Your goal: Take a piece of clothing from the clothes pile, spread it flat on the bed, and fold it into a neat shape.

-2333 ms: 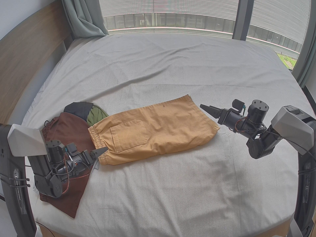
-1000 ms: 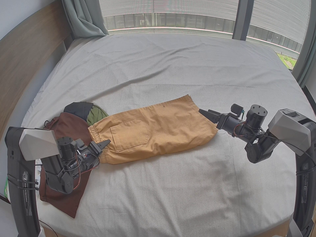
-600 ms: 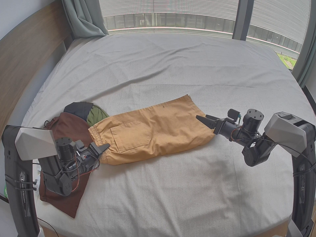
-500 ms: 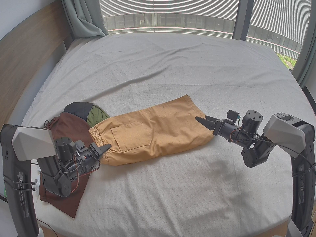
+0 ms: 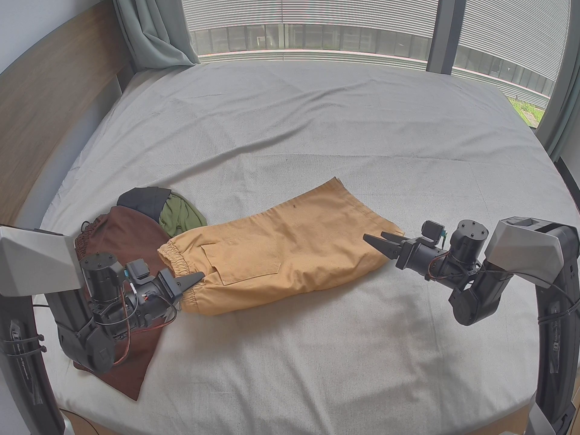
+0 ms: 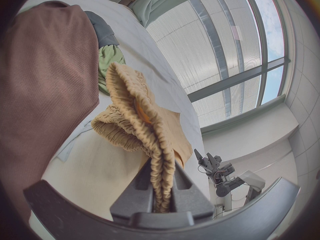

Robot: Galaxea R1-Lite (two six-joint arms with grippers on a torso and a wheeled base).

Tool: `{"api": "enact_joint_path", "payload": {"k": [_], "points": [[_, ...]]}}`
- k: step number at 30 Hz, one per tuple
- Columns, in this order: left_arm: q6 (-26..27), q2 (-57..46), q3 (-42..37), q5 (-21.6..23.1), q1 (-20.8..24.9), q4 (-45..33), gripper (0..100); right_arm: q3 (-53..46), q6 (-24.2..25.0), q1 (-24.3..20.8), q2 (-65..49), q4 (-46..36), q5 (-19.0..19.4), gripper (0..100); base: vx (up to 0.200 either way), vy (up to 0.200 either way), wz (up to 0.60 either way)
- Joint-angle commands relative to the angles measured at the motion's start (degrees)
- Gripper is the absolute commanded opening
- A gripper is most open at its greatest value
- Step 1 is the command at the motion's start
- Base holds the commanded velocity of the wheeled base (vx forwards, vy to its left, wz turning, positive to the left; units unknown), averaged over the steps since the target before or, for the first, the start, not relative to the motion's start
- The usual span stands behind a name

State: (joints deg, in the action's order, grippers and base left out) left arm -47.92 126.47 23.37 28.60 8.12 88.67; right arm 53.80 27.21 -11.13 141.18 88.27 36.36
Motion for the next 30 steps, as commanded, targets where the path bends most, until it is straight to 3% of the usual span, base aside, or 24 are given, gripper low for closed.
{"api": "enact_joint_path", "payload": {"k": [1, 6, 13, 22, 30], "points": [[2.7, -3.9, -4.6, 0.3, -0.5, 0.0, 0, -4.3, -0.4, 0.0, -2.9, 0.1, 0.0, 100, 0.000, 0.000, 0.00], [4.5, -6.2, -7.5, 0.7, -2.1, 0.0, 0, -6.3, -1.8, -0.1, -3.5, 0.1, 0.2, 100, 0.000, 0.000, 0.00], [7.7, -9.0, -12.2, 6.5, -7.0, 0.0, 0, -10.3, -2.3, -0.5, -6.2, 0.1, 0.5, 100, 0.000, 0.000, 0.00], [18.0, -9.3, -18.5, 14.6, -15.6, 0.0, 0, -13.6, -2.3, -2.5, -9.3, 0.1, 0.5, 100, 0.000, 0.000, 0.00], [18.8, -10.6, -19.0, 16.2, -17.4, -0.1, 0, -17.1, -2.3, -3.8, -10.4, 0.1, 0.5, 100, 0.000, 0.000, 0.00]]}}
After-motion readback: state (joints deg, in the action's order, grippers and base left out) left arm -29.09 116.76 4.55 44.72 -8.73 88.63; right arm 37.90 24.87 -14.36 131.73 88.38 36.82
